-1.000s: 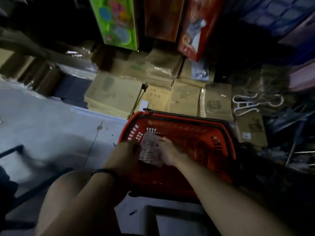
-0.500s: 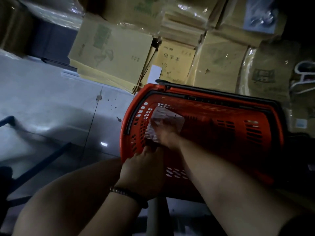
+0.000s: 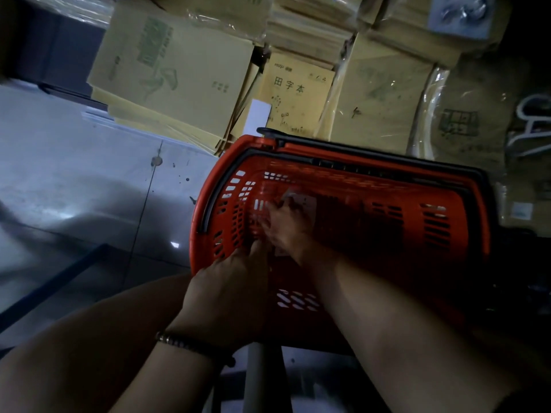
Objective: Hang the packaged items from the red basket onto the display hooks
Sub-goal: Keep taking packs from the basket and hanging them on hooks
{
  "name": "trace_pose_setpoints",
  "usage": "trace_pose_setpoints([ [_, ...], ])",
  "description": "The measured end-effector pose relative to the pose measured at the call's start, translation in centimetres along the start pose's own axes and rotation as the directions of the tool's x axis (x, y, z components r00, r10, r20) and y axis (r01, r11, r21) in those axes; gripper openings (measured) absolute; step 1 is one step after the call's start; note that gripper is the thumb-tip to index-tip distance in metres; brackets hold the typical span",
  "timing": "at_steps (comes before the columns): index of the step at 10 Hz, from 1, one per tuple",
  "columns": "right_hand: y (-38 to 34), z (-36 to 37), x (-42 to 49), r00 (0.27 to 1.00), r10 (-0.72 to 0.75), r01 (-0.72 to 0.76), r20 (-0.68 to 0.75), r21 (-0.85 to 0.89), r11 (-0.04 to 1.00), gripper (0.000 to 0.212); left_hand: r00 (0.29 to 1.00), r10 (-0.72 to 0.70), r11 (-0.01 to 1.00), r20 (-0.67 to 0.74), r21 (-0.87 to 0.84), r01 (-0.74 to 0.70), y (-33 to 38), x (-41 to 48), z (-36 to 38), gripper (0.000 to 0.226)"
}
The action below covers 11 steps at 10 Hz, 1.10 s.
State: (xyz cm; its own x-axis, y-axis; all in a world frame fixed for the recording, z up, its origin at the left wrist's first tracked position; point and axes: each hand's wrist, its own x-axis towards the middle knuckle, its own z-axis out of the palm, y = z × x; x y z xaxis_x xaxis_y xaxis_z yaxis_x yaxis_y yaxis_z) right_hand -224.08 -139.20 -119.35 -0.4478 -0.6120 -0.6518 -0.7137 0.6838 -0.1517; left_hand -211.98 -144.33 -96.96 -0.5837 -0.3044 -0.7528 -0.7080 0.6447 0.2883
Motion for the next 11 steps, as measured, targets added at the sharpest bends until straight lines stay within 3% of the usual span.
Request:
trace_pose_setpoints([
  [2, 3.0, 1.3, -2.8, 0.972, 0.236, -0.234, 0.019, 0.237, 0.943, 0.067, 0.996, 0.083, 0.993, 0.032, -0.083, -0.081, -0.1, -0.3, -0.5, 0.033],
  [3, 4.0, 0.4, -3.8, 0.965, 0.261, -0.255, 0.025, 0.322, 0.912, 0.067, 0.983, 0.112, 0.978, 0.144, -0.191, -0.084, -0.7, 0.5, 0.1, 0.034],
  [4, 5.3, -0.6, -5.4, 0.963, 0.270, -0.241, -0.011, 0.417, 0.876, 0.059, 0.986, 0.095, 0.994, 0.139, 0.042, -0.102, -0.2, 0.8, 0.4, 0.033],
  [5, 6.0, -2.5, -8.1, 0.952, 0.299, -0.231, -0.060, 0.498, 0.836, 0.049, 0.994, 0.064, 0.996, 0.088, 0.050, -0.068, 0.6, 1.0, -0.4, 0.034],
  [7, 6.1, -8.1, -15.2, 0.931, 0.308, -0.076, -0.196, 0.721, 0.689, 0.036, 0.994, 0.064, 0.994, 0.085, -0.095, -0.056, 1.2, 0.1, -2.7, 0.038],
  [8, 6.6, -10.4, -18.5, 0.887, 0.265, 0.085, -0.378, 0.697, 0.712, 0.040, 0.995, -0.083, 0.918, -0.048, -0.393, 0.058, -0.3, 0.4, -1.8, 0.055],
  [9, 7.1, -12.3, -22.2, 0.828, 0.198, 0.257, -0.524, 0.669, 0.697, 0.031, 0.982, -0.120, 0.713, -0.144, -0.701, -0.015, 0.0, -0.8, -1.3, 0.082],
  [10, 7.0, -14.5, -26.5, 0.789, 0.176, 0.413, -0.589, 0.721, 0.556, 0.034, 0.997, -0.069, 0.371, -0.026, -0.929, 0.002, 1.1, -3.2, -2.0, 0.108],
  [11, 6.8, -17.0, -30.2, 0.761, 0.156, 0.494, -0.629, 0.719, 0.489, 0.038, 0.987, 0.159, 0.135, -0.037, -0.989, -0.059, 2.7, -5.8, -2.8, 0.059],
])
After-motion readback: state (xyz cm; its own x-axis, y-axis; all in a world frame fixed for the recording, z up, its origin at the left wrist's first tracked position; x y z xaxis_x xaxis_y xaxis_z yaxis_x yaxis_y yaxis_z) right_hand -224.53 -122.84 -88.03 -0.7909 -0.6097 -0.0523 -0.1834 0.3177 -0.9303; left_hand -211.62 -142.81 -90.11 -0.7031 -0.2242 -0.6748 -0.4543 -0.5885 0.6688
